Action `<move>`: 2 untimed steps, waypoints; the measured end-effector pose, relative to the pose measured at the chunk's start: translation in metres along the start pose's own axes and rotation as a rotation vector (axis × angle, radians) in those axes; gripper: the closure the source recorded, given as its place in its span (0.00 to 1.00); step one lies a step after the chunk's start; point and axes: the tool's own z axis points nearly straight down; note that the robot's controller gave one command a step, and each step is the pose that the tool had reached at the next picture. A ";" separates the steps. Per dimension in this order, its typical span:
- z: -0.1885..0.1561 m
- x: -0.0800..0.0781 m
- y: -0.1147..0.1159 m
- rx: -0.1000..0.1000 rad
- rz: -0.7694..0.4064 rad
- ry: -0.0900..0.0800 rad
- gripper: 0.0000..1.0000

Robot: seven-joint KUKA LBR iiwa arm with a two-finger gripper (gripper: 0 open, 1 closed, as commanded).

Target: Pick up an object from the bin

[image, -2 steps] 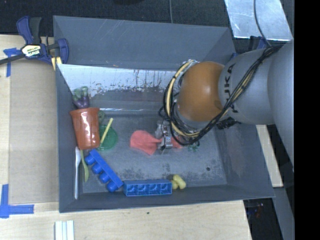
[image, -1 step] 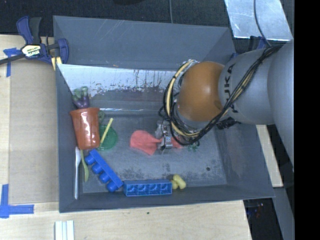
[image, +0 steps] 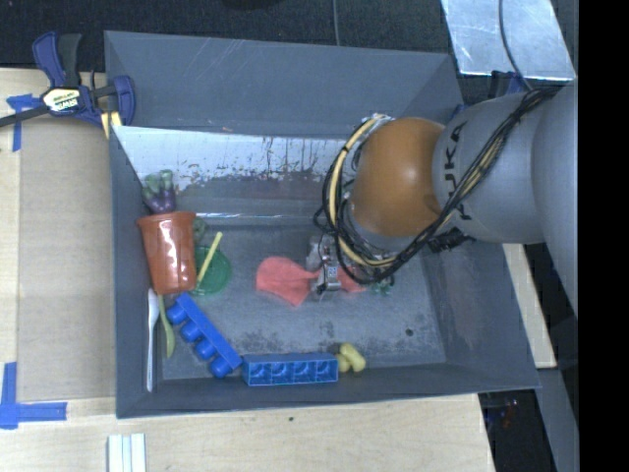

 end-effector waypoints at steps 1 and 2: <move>-0.018 0.000 0.000 0.000 0.000 0.001 1.00; -0.032 -0.001 0.000 -0.001 0.000 -0.005 1.00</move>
Offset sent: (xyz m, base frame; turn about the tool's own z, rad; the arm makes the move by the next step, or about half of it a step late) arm -0.0008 0.0002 0.0330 -0.0001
